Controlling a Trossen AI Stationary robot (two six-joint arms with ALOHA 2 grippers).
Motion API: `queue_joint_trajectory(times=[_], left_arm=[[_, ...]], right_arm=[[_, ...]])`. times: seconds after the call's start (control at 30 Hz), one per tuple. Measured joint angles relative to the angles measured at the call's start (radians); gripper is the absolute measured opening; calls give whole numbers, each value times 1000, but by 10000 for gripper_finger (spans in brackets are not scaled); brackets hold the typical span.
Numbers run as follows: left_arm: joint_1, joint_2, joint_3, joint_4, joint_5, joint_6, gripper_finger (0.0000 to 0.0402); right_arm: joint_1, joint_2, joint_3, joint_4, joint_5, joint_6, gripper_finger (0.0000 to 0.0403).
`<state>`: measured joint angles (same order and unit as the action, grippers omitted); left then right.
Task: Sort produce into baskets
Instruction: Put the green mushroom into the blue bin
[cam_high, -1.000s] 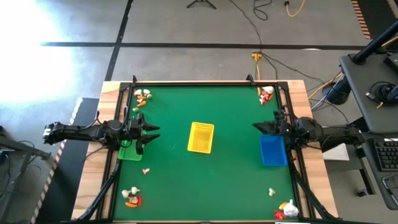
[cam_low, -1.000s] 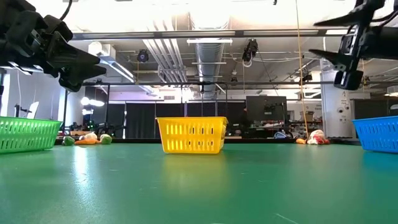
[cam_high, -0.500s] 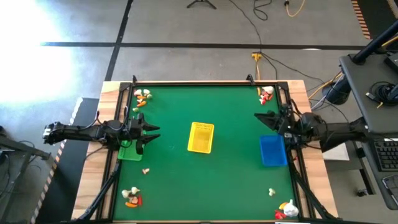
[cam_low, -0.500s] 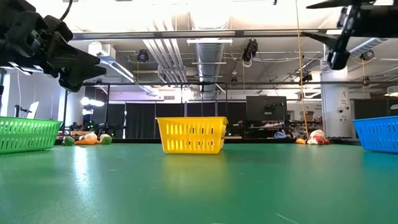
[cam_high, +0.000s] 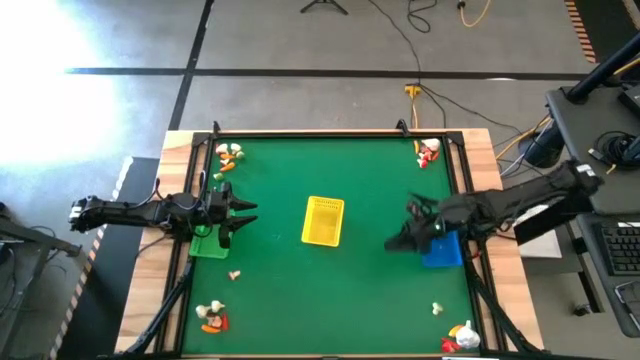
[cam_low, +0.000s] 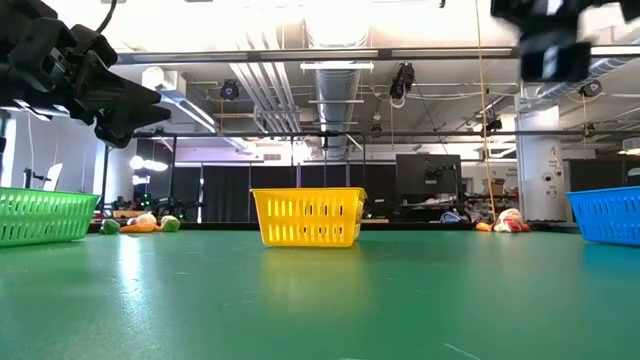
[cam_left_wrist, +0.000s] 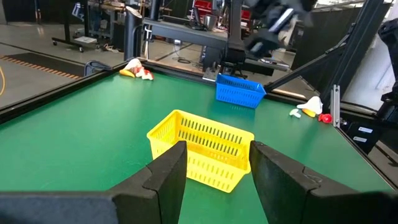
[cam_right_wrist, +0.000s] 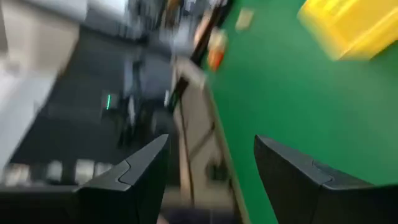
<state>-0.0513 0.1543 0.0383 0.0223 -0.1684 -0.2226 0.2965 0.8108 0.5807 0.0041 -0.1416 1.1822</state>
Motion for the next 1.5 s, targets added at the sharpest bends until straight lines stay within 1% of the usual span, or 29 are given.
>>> queue_joint_trajectory(times=[0.13, 0.23, 0.3, 0.4, 0.47, 0.53, 0.67, 0.83, 0.9, 1.0, 1.07, 1.17, 1.3, 1.33, 1.5], left_arm=[[0, 2, 0, 0, 0, 0, 158], [0, 2, 0, 0, 0, 0, 158], [0, 2, 0, 0, 0, 0, 158], [0, 2, 0, 0, 0, 0, 158], [0, 2, 0, 0, 0, 0, 158], [0, 3, 0, 0, 0, 0, 158], [0, 3, 0, 0, 0, 0, 158], [0, 3, 0, 0, 0, 0, 158], [0, 3, 0, 0, 0, 0, 158], [0, 3, 0, 0, 0, 0, 158], [0, 3, 0, 0, 0, 0, 158], [0, 3, 0, 0, 0, 0, 158], [0, 3, 0, 0, 0, 0, 158], [0, 3, 0, 0, 0, 0, 158], [0, 3, 0, 0, 0, 0, 158]], right_arm=[[115, 75, 96, -30, -137, 52, 224], [191, 117, 183, -22, -264, 38, 224], [245, 134, 230, -26, -284, 26, 224], [324, 150, 277, -26, -273, 36, 224], [372, 168, 287, -26, -253, 84, 224], [424, 190, 289, -62, -223, 145, 224], [546, 249, 333, -251, -138, 303, 224], [679, 362, 430, -492, -113, 569, 224], [716, 406, 476, -613, -62, 647, 224], [728, 476, 514, -785, -4, 721, 224], [722, 512, 510, -840, -4, 767, 224], [704, 543, 460, -793, -8, 810, 224], [676, 565, 383, -760, 82, 978, 224], [668, 572, 365, -760, 91, 1000, 224], [621, 625, 336, -754, 24, 1007, 224]])
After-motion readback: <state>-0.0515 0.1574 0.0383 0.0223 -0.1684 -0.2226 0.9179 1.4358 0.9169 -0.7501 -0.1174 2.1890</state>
